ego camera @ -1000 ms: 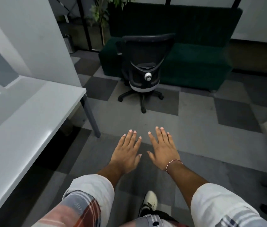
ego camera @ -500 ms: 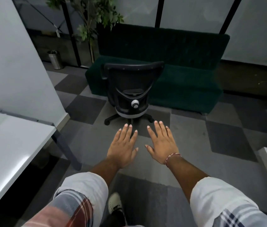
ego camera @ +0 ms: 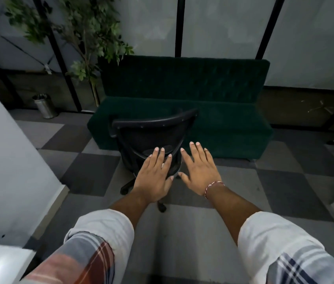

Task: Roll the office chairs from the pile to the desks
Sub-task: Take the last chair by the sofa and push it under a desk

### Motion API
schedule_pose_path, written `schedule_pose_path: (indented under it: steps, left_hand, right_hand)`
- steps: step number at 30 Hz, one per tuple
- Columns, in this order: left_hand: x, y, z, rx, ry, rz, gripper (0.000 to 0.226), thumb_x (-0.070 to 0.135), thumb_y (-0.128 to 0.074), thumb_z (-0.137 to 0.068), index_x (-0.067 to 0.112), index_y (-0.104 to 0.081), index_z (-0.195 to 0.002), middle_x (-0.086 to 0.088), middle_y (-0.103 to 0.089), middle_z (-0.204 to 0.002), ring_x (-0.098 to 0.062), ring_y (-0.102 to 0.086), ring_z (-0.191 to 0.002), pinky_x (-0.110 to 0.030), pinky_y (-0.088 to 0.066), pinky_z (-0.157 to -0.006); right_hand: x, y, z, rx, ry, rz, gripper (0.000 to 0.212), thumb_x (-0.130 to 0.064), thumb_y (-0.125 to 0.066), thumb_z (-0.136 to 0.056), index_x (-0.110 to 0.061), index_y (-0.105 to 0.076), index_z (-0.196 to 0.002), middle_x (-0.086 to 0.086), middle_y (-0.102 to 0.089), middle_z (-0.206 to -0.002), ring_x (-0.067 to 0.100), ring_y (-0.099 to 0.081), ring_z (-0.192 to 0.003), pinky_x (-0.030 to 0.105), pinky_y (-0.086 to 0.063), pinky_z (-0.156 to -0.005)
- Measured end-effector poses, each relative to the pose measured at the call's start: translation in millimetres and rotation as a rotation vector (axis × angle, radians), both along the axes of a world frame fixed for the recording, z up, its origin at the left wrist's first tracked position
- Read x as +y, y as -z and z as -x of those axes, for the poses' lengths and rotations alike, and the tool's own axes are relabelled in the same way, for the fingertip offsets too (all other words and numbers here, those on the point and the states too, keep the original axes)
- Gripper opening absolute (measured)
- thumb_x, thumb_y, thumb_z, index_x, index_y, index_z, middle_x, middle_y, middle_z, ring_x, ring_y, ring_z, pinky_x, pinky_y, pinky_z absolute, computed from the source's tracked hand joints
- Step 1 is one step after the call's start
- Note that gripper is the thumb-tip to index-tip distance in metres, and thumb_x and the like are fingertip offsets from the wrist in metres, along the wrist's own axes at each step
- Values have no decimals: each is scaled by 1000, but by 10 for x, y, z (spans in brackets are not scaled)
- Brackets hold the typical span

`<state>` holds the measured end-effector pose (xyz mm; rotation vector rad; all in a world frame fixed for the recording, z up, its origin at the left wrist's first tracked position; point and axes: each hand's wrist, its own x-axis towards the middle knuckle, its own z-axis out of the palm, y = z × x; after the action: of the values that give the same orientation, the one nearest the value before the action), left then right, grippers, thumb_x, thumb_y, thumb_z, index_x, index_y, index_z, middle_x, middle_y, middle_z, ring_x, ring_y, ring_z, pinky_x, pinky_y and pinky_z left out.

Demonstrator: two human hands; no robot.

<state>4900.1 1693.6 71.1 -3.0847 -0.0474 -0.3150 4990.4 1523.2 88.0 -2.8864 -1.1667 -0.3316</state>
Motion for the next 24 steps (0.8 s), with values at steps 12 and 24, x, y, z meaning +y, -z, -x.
schedule_pose_path:
  steps: [12, 24]
  left_hand:
    - [663, -38, -1308, 142, 55, 143, 89, 63, -46, -93, 18, -12, -161, -10, 2, -168, -24, 11, -154, -42, 1, -125]
    - [1341, -28, -2644, 332, -312, 154, 101, 68, -53, -89, 15, -5, -161, -10, -16, -165, -28, -5, -154, -43, -4, -124]
  right_hand:
    - [831, -39, -1307, 99, -97, -32, 82, -54, -49, -94, -21, -10, -158, 13, -1, -165, 31, 3, -152, 47, -6, -123]
    - [1505, -37, -2939, 98, -299, 172, 85, -44, -56, -92, -20, -8, -158, 15, -7, -164, 35, 1, -151, 45, -5, -123]
